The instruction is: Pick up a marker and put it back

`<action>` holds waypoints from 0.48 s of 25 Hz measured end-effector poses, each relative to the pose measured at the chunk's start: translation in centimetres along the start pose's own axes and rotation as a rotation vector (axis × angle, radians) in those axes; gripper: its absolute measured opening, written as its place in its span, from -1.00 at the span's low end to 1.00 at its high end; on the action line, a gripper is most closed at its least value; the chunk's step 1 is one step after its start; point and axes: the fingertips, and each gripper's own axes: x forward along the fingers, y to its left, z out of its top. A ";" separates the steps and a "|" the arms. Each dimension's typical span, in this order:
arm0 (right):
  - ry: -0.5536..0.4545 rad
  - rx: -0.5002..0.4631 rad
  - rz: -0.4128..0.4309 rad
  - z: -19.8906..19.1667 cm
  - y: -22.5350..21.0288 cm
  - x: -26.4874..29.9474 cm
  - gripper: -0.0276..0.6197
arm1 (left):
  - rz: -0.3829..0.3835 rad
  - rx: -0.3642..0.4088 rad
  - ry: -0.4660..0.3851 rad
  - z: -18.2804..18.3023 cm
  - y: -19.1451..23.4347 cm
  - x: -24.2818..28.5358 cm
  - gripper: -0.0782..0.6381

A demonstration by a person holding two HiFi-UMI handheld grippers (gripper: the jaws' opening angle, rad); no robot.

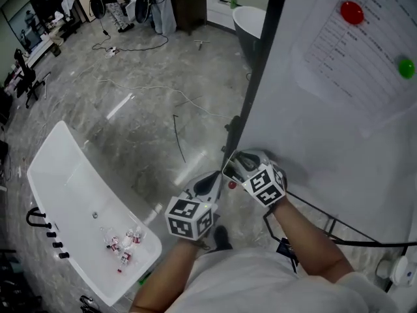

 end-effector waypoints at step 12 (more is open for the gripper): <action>-0.474 0.380 -0.051 6.4 -5.8 -15.0 -0.72 | -0.083 0.152 -0.107 5.7 -7.9 -0.2 -0.78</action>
